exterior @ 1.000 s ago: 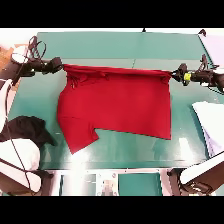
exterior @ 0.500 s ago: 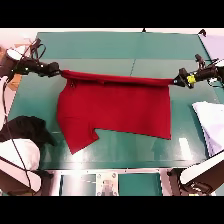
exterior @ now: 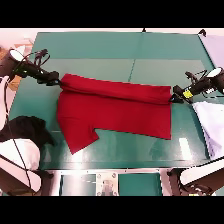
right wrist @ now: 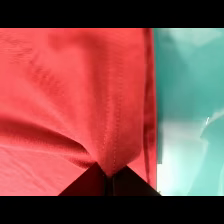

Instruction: Fold the shirts.

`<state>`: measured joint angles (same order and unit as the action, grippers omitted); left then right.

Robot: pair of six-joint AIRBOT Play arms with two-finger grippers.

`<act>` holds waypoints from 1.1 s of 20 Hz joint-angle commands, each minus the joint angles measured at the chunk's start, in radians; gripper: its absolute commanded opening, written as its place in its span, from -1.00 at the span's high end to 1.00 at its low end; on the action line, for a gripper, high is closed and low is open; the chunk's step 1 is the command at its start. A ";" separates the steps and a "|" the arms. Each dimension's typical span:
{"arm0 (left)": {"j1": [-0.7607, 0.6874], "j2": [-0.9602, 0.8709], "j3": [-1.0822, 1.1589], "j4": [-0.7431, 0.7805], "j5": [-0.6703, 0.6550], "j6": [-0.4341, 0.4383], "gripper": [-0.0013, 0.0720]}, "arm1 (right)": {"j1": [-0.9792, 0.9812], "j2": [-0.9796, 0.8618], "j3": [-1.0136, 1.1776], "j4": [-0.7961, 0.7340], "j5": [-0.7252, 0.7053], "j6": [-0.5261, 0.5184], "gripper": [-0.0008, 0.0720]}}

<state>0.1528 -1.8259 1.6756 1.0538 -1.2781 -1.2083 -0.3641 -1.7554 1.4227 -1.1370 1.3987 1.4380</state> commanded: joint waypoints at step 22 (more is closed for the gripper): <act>0.093 0.672 -1.066 -0.043 -0.005 -0.167 -0.49 | -0.180 0.966 -1.083 0.116 -0.213 0.099 -0.10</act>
<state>0.2443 -1.2381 0.8318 1.0954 -1.4433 -1.3884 -0.5274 -0.9337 0.5079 -1.1149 1.3071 1.5326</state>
